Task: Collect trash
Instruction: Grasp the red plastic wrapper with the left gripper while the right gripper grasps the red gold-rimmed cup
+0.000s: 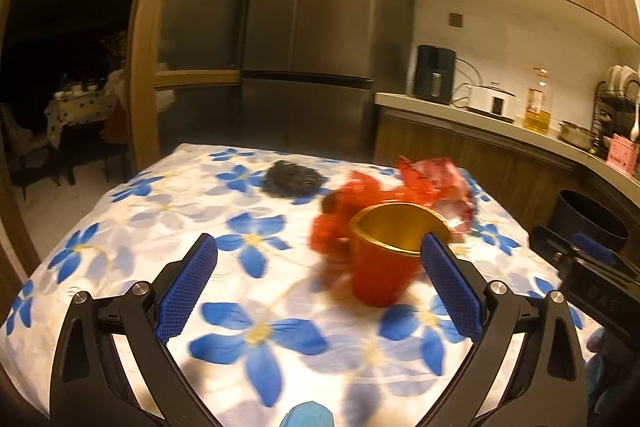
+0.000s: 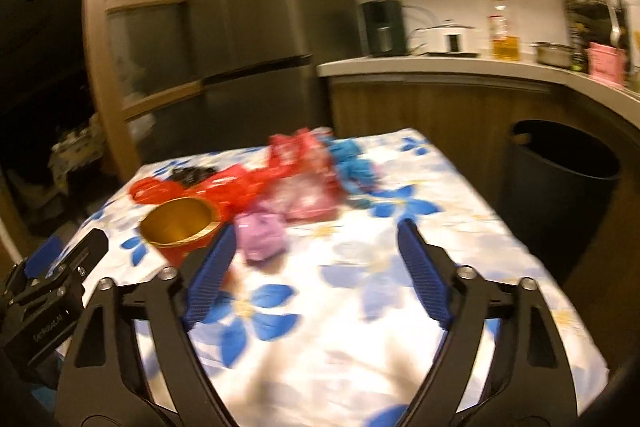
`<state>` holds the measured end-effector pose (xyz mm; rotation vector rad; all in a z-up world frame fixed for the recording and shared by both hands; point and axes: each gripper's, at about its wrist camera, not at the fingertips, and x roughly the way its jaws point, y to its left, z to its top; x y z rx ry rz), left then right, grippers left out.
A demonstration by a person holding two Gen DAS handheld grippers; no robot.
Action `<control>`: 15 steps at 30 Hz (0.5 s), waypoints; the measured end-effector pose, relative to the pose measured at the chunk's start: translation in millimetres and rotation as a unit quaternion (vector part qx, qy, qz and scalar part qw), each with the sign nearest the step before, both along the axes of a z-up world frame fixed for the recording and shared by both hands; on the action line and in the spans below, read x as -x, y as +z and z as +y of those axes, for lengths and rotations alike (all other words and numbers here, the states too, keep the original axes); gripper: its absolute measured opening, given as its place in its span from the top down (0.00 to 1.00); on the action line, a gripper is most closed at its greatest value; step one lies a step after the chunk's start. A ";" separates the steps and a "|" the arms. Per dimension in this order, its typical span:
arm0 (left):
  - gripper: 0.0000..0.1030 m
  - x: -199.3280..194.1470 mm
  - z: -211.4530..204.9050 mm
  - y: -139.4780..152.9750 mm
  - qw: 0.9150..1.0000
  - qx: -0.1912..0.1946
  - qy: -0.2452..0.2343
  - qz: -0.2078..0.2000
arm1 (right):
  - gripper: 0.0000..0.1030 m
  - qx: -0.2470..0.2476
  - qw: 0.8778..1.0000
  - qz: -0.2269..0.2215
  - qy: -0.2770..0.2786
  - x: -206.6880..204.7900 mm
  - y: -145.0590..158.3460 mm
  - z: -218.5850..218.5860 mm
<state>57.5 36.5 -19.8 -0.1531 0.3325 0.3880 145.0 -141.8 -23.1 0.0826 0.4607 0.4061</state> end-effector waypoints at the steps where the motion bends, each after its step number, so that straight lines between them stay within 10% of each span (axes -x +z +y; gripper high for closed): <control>1: 0.06 0.9 4.3 -0.1 1.000 0.002 0.003 0.000 | 0.34 -0.001 1.000 0.005 0.013 -4.0 0.1 11.3; 15: 0.06 -6.5 38.3 -2.4 1.000 0.009 0.022 0.008 | 0.79 0.001 0.995 0.060 0.080 -31.4 -10.4 72.6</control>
